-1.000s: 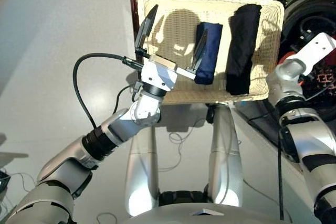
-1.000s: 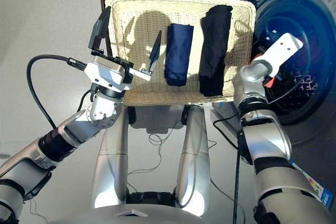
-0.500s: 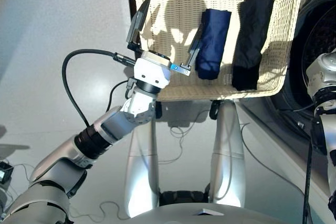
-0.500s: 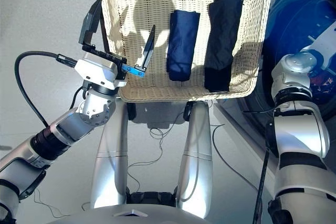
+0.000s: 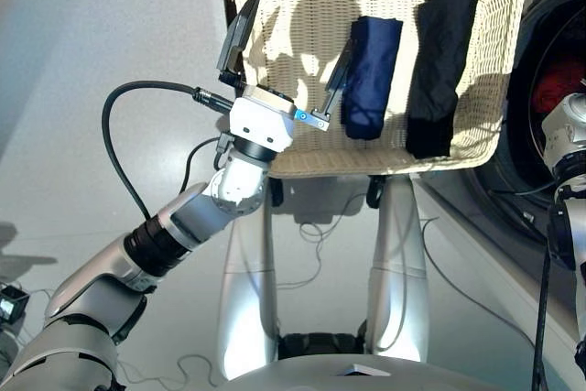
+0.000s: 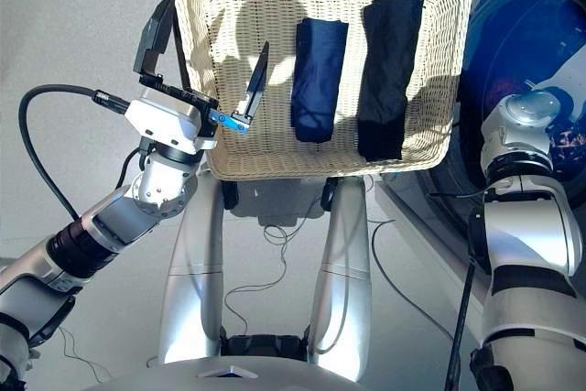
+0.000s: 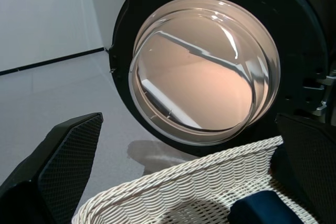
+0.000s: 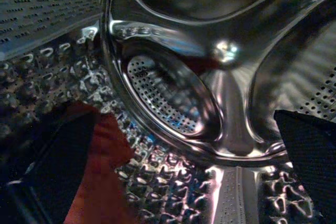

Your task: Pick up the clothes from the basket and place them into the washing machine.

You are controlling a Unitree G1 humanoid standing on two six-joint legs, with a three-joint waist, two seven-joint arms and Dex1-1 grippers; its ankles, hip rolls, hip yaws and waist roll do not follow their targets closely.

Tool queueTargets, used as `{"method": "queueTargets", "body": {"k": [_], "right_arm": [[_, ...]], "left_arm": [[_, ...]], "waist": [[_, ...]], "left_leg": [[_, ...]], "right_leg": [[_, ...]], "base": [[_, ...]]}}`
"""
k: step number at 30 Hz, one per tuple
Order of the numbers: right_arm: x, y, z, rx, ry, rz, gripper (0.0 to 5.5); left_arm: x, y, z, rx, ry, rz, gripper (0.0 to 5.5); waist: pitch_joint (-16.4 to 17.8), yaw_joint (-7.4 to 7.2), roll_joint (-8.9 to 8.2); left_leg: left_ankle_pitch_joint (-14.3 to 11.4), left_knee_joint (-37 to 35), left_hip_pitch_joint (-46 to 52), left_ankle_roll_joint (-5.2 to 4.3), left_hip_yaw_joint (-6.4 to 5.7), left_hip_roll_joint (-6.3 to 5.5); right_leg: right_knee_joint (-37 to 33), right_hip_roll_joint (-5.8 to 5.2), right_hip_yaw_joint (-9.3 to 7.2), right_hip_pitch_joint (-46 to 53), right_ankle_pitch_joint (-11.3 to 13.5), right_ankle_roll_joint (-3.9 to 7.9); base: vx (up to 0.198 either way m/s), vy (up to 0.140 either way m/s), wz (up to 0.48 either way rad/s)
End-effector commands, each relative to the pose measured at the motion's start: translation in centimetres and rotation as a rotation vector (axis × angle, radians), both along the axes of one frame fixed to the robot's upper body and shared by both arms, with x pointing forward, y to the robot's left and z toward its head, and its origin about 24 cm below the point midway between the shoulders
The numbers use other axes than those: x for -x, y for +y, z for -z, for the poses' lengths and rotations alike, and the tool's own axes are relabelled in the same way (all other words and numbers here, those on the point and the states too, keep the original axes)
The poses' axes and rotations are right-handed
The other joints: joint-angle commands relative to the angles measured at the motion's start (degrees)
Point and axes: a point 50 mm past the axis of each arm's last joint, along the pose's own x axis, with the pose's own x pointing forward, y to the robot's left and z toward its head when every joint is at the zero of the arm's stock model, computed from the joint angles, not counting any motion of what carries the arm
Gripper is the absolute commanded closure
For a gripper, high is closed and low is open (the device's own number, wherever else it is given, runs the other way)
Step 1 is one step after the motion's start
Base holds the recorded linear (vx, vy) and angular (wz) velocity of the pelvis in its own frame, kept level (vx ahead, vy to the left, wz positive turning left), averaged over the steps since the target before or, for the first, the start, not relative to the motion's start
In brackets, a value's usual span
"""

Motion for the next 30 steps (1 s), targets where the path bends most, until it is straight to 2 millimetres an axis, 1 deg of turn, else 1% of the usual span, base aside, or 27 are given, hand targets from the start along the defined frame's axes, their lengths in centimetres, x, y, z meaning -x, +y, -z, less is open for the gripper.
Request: {"method": "queueTargets", "body": {"k": [1, 4, 7, 9, 10, 11, 13, 15, 16, 18, 20, 21, 24, 27, 30], "right_arm": [[0.9, -0.6, -1.7, 0.041, -0.150, -0.003, 0.00], [-0.1, 1.9, -1.5, 0.043, -0.230, -0.101, 0.00], [-0.9, 5.6, -1.3, 0.096, -0.303, -0.243, 0.00], [-0.8, 8.0, -0.8, 0.113, -0.356, -0.337, 0.00], [-0.7, 9.6, -0.3, 0.143, -0.359, -0.409, 0.00], [-0.4, 10.4, -0.1, 0.156, -0.373, -0.444, 0.00], [0.3, 13.1, 0.6, 0.200, -0.390, -0.568, 0.00], [1.2, 14.5, 1.3, 0.219, -0.410, -0.657, 0.00], [1.7, 15.8, 1.9, 0.241, -0.403, -0.735, 0.00], [2.7, 17.2, 1.8, 0.259, -0.443, -0.821, 0.00], [3.4, 18.7, 1.5, 0.312, -0.459, -0.912, 0.00], [3.8, 19.5, 1.0, 0.346, -0.479, -0.952, 0.00], [4.9, 21.4, 0.0, 0.414, -0.524, -1.056, 0.00], [5.8, 23.0, -1.7, 0.501, -0.582, -1.118, 0.00], [6.2, 24.7, -2.9, 0.531, -0.634, -1.170, 0.00]], "left_arm": [[3.0, -0.6, -2.3, 0.128, -0.102, 0.152, 0.00], [2.9, -0.4, -2.3, 0.141, -0.088, 0.145, 0.00], [2.6, -0.2, -2.1, 0.155, -0.069, 0.128, 0.00], [2.5, -0.1, -1.8, 0.163, -0.051, 0.118, 0.00], [2.2, 0.0, -1.6, 0.158, -0.036, 0.111, 0.00], [2.0, 0.0, -1.4, 0.154, -0.025, 0.102, 0.00], [1.4, 0.1, -0.7, 0.146, 0.020, 0.083, 0.00], [0.9, 0.2, 0.2, 0.142, 0.074, 0.073, 0.00], [0.6, 0.2, 1.1, 0.145, 0.130, 0.070, 0.00], [0.1, 0.3, 2.1, 0.154, 0.195, 0.064, 0.00], [-0.4, 0.4, 3.6, 0.187, 0.298, 0.072, 0.00], [-0.6, 0.4, 4.3, 0.210, 0.349, 0.081, 0.00], [-1.1, 0.2, 6.5, 0.177, 0.467, 0.083, 0.00], [-1.9, -0.5, 8.4, 0.111, 0.541, 0.065, 0.00], [-2.9, -1.6, 10.0, 0.130, 0.636, 0.061, 0.00]], "waist": [[-0.9, -1.19, 3.40], [-0.9, -1.57, 3.04], [-0.9, -2.15, 2.39], [-0.9, -2.48, 1.94], [-0.9, -2.69, 1.64], [-0.9, -2.93, 1.39], [-0.9, -3.42, 0.85], [-0.9, -3.77, 0.44], [-0.9, -3.85, 0.22], [-0.9, -4.12, -0.17], [-0.9, -4.30, -0.45], [-0.9, -4.35, -0.61], [-0.9, -4.53, -1.11], [-0.9, -4.74, -1.67], [-0.9, -4.98, -2.24]], "left_leg": [[-4.4, -0.7, 4.5, 1.97, 1.93, -1.31], [-4.4, -0.9, 4.7, 2.03, 2.23, -1.26], [-4.4, -1.0, 4.7, 2.12, 2.50, -1.17], [-4.3, -1.1, 4.8, 2.18, 2.61, -1.11], [-4.2, -1.3, 5.0, 2.20, 2.67, -1.08], [-4.2, -1.4, 5.1, 2.20, 2.73, -1.06], [-4.0, -1.8, 5.4, 2.26, 2.79, -0.95], [-3.9, -2.0, 5.7, 2.32, 2.87, -0.86], [-5.8, -1.3, 7.1, 2.01, 2.39, -0.85], [-5.8, -1.4, 7.4, 2.08, 2.39, -0.80], [-5.9, -1.5, 7.9, 2.16, 2.32, -0.76], [-5.8, -1.7, 8.1, 2.18, 2.37, -0.72], [-5.8, -1.6, 8.6, 2.21, 2.37, -0.60], [-5.9, -1.8, 9.3, 2.20, 2.37, -0.56], [-5.8, -1.8, 9.7, 2.21, 2.40, -0.41]], "right_leg": [[-2.2, 2.94, -1.26, 1.6, 0.5, -3.81], [-2.5, 3.16, -1.27, 1.7, 0.5, -3.84], [-2.5, 3.43, -1.11, 1.6, 0.6, -3.87], [-2.6, 3.55, -1.02, 1.7, 0.7, -3.90], [-2.8, 3.63, -0.97, 1.8, 0.7, -3.89], [-3.0, 3.67, -0.93, 1.9, 0.8, -3.89], [-3.3, 3.75, -0.84, 2.1, 1.0, -3.90], [-3.4, 3.86, -0.77, 2.2, 1.0, -3.88], [-2.4, 4.09, -0.55, 3.5, -0.8, -3.55], [-2.6, 4.18, -0.61, 3.9, -0.8, -3.53], [-2.8, 4.35, -0.55, 4.3, -0.9, -3.52], [-2.9, 4.40, -0.55, 4.4, -0.8, -3.50], [-3.0, 4.49, -0.64, 4.9, -0.7, -3.48], [-3.1, 4.60, -0.71, 5.5, -0.6, -3.37], [-3.1, 4.65, -0.77, 5.8, -0.6, -3.34]], "base": [[0.000, 0.000, 0.000], [0.000, 0.000, 0.000], [0.000, 0.000, 0.000], [0.000, 0.000, 0.000], [0.000, 0.000, 0.000], [0.000, 0.000, 0.000], [0.000, 0.000, 0.000], [0.049, -0.010, -0.021], [0.100, -0.022, -0.057], [0.050, -0.014, -0.035], [0.000, 0.000, 0.000], [0.000, 0.000, 0.000], [0.000, 0.000, 0.000], [0.000, 0.000, 0.000], [0.000, 0.000, 0.000]]}}
